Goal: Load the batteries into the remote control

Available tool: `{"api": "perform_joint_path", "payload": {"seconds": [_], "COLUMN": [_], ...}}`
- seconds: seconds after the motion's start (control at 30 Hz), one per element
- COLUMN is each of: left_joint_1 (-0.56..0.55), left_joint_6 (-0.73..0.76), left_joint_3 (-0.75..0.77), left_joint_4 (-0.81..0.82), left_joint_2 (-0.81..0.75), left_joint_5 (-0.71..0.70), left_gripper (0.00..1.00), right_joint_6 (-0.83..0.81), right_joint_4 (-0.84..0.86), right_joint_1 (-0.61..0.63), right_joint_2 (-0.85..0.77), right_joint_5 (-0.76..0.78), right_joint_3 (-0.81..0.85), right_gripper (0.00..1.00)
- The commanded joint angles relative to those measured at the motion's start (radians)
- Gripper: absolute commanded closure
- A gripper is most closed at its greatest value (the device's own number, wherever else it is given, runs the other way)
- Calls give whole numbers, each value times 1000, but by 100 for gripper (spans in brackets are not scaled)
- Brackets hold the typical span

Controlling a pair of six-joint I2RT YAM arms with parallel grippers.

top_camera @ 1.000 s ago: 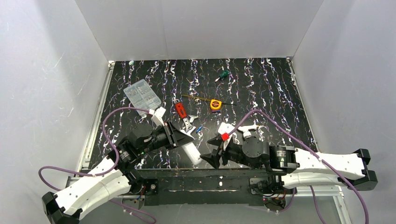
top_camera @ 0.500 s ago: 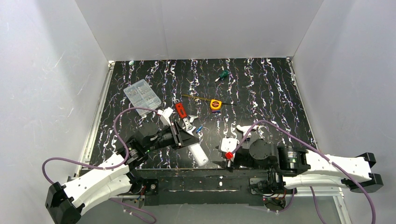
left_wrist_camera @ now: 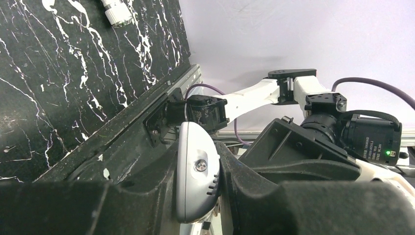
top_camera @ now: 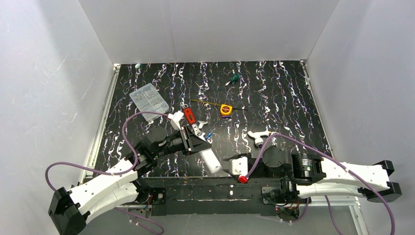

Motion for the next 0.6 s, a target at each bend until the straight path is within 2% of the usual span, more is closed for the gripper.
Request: {"api": "perform_joint_path", "payload": {"seconds": [0.0, 0.27, 0.57], "left_joint_1": [0, 1, -1], "left_joint_6": [-18, -23, -27], "left_joint_3": [17, 18, 18], "left_joint_4": [78, 73, 80], "left_joint_2": [-8, -7, 1], "left_joint_5": [27, 24, 24], "left_gripper": [100, 100, 100], "right_joint_6": [-90, -99, -101], "right_joint_4": [67, 141, 136], "right_joint_1": [4, 4, 4], "right_joint_2": [21, 25, 55], "right_joint_5": [-30, -93, -150], "right_joint_3": [30, 16, 19], "right_gripper": [58, 60, 60]}}
